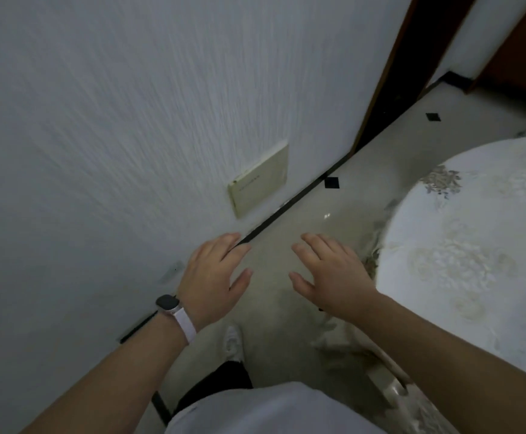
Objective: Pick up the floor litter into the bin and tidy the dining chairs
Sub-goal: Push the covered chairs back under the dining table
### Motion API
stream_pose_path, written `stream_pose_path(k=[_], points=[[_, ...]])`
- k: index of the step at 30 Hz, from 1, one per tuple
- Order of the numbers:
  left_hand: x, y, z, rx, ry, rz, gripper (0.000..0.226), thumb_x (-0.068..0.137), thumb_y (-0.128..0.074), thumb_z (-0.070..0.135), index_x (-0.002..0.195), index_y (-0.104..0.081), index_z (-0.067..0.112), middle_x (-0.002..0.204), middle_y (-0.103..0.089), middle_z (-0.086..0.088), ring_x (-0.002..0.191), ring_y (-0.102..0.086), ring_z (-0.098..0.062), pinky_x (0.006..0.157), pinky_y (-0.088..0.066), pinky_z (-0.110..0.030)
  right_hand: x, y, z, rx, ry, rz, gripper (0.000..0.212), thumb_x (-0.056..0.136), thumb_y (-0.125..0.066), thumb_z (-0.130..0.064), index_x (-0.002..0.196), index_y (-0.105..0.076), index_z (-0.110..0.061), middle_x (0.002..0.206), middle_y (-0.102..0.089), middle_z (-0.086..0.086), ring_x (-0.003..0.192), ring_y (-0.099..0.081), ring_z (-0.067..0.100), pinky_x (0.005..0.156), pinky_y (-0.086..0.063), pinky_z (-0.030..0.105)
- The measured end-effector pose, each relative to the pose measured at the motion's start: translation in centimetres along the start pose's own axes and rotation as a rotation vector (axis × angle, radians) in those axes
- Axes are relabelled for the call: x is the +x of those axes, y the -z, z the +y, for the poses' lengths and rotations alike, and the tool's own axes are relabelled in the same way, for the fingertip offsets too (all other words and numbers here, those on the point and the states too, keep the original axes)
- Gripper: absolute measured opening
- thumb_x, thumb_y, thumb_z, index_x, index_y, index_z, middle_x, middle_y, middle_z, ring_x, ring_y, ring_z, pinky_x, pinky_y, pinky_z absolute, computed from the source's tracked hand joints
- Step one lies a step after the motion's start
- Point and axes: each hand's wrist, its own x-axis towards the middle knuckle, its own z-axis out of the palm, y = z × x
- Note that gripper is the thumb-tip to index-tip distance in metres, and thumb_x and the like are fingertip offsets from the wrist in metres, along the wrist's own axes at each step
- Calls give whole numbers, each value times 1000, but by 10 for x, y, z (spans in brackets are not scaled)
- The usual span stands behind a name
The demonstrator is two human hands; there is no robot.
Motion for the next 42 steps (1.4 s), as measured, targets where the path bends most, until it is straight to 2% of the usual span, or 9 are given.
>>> stream_pose_path(k=[4,8,14,17,23,26,32,38,42], points=[[60,7,-59,-2,-71,9,42,92,-55,38,123,-65,12,132,-59,-10,119,-56,-29,97,-48,-46,74,4,-9,-19,-68,19,52,88,-46,-52,122,-62,-17,131,-60,8,118,-58,29,95,-47,41],[125,17,-106,-50,-224,28,39,92,-60,35,123,-64,11,127,-61,-11,113,-58,-30,94,-48,-44,135,19,-9,-98,-128,97,52,89,-45,-52,122,-64,-16,129,-61,8,117,-56,27,95,-46,37],[211,4,-126,-90,-337,36,40,92,-56,36,124,-64,13,129,-62,-12,120,-55,-29,99,-45,-45,177,23,24,-142,-211,112,50,91,-47,-51,123,-63,-15,130,-61,9,117,-57,29,96,-45,39],[248,-16,-122,-82,-399,16,41,93,-52,37,124,-63,13,130,-62,-12,121,-53,-28,99,-45,-45,191,20,54,-139,-258,107,49,92,-47,-50,124,-62,-16,131,-60,8,119,-56,27,97,-43,39],[333,-52,-113,-56,-402,-49,40,91,-58,34,128,-59,17,133,-60,-10,123,-54,-29,101,-45,-47,240,-5,133,-99,-290,123,52,90,-46,-50,126,-63,-17,131,-61,7,120,-56,27,98,-44,40],[388,-66,-105,-11,-397,-72,40,92,-54,36,127,-59,18,133,-60,-10,122,-54,-29,101,-43,-45,272,-7,183,-44,-297,142,50,90,-48,-49,125,-64,-17,130,-62,8,119,-56,27,98,-43,40],[506,-91,-53,46,-458,-96,44,94,-49,40,127,-64,16,135,-60,-11,122,-57,-31,101,-46,-49,304,19,297,-11,-322,174,51,91,-46,-50,126,-62,-17,133,-60,9,120,-56,30,99,-44,44],[601,-123,-2,11,-559,-103,44,93,-51,41,127,-63,16,136,-59,-10,125,-54,-29,102,-46,-48,304,47,384,-56,-451,252,47,90,-48,-48,123,-63,-18,129,-62,7,117,-55,26,96,-41,38],[663,-155,21,-39,-639,-110,43,93,-52,39,126,-64,14,134,-61,-12,123,-56,-30,101,-45,-45,305,48,432,-69,-561,237,48,90,-49,-48,125,-62,-18,131,-61,8,119,-54,27,98,-43,38]])
